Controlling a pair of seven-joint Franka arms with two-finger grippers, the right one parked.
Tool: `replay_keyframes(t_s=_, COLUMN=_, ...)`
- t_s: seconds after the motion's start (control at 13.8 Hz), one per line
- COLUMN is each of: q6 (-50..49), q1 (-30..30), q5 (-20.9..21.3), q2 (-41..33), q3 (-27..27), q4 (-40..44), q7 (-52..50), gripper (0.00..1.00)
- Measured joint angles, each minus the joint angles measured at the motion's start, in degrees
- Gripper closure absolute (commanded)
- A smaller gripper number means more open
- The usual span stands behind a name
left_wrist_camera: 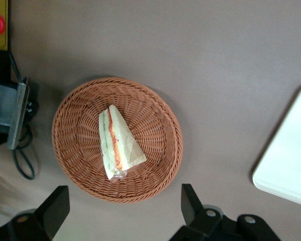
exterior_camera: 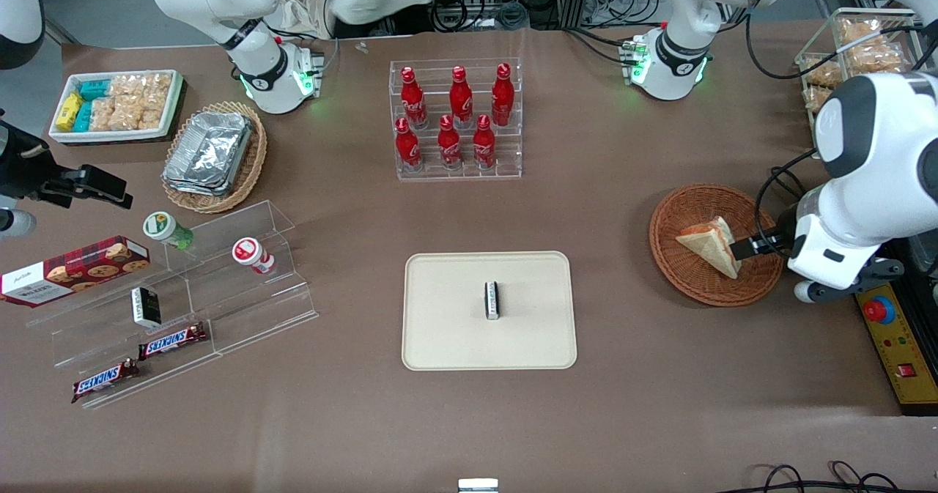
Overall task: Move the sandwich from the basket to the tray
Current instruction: 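Lower the open left gripper over the wrapped sandwich in the wicker basket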
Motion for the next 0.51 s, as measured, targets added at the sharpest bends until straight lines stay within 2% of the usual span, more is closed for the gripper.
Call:
replay_keyframes(t_s=0.29, q6=12.75, q1=0.29, q5=0.00, q2=-1.74, q3=0.34, q4=-12.90, q7=-4.88, gripper=0.02)
replay_keyframes(t_s=0.51, q6=18.65, q1=1.68, q5=0.00, q2=-3.32, q3=0.50, q4=-20.85, q7=-6.14, gripper=0.01)
